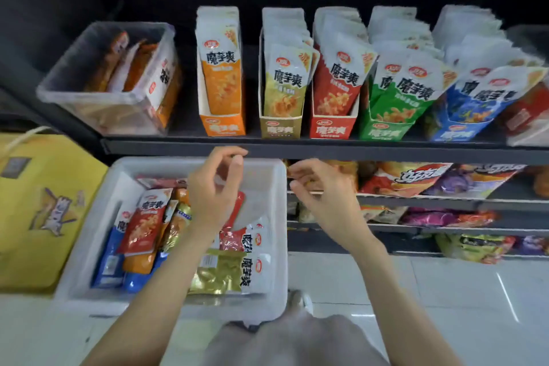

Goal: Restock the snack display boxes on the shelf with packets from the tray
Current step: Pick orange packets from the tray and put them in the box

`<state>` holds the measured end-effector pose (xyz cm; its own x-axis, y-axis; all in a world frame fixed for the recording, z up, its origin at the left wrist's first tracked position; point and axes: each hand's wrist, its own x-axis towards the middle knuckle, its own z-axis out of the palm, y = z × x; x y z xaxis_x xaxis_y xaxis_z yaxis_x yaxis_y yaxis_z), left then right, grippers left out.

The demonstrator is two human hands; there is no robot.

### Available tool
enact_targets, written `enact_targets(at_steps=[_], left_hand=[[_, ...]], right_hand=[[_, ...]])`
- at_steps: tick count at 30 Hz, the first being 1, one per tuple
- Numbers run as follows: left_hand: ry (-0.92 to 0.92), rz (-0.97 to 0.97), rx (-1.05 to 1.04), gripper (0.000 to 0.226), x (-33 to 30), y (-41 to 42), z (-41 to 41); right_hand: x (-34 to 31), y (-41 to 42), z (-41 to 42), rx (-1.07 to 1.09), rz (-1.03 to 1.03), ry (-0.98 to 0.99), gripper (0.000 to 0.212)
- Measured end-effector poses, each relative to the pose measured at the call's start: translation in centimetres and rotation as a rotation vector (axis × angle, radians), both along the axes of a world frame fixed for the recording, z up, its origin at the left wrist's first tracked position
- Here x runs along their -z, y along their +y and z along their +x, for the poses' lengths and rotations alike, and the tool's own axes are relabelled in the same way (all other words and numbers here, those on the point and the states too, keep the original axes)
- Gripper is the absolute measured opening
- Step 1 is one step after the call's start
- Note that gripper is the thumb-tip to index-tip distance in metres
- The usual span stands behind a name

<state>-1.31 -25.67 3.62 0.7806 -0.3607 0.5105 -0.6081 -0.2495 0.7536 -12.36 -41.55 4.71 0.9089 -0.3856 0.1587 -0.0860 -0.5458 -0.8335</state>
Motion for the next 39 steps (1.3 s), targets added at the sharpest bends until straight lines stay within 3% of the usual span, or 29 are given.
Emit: enact_targets(at_steps=[2,4,9,11,14,18,20,25,29,32,35,37,39], left_hand=[[0.149,0.183,-0.07,0.02,2.0,4.3,0.7],[0.233,0.487,-0.116,0.017,4.5,8.3,1.5],[0.213,0.846,-0.07,0.035,9.4,13.5,1.4],[0.216,0.894,-0.07,0.045,10.3,14.0,1.6],[0.231,0.96,-0.093,0.053,10.9,13.8,2.3],[0.195,1.101,-0.086,0.041,11.4,13.3,2.6],[0.151,1.113,-0.088,0.039,11.6,13.3,2.6],[0.127,1.072,-0.095,0.036,12.0,13.5,3.0],[0.118,1.028,-0.102,0.031,12.1,13.8,2.9],[0.131,1.01,-0.111,0.029,12.1,13.8,3.0],[0.116,1.0,-0.123,0.029,12.2,13.8,3.1],[0.099,0.989,-0.126,0.028,12.0,13.8,3.2],[0.111,0.974,-0.118,0.026,11.9,13.9,3.3]], right_hand=[[1.3,2.4,1.6,-0.205,-0.07,0.114,0.018],[2.7,4.8,3.4,-0.359,-0.177,0.223,0.021],[7.8,10.4,7.9,-0.52,-0.573,0.63,0.047],[9.4,11.9,9.8,-0.488,-0.613,0.693,0.054],[10.8,13.1,12.2,-0.337,-0.559,0.616,0.049],[12.2,14.1,13.6,-0.208,-0.547,0.591,0.036],[12.7,14.8,13.5,-0.166,-0.518,0.572,0.033],[12.8,15.0,13.4,-0.087,-0.227,0.655,0.034],[12.8,15.0,13.1,-0.129,-0.362,0.684,0.01],[12.9,15.3,13.0,-0.186,-0.484,0.74,0.041],[13.0,16.0,13.0,-0.251,-0.803,0.781,0.036],[12.9,15.8,13.2,-0.265,-0.785,0.801,0.031],[12.2,15.4,13.1,-0.257,-0.664,0.816,0.04]])
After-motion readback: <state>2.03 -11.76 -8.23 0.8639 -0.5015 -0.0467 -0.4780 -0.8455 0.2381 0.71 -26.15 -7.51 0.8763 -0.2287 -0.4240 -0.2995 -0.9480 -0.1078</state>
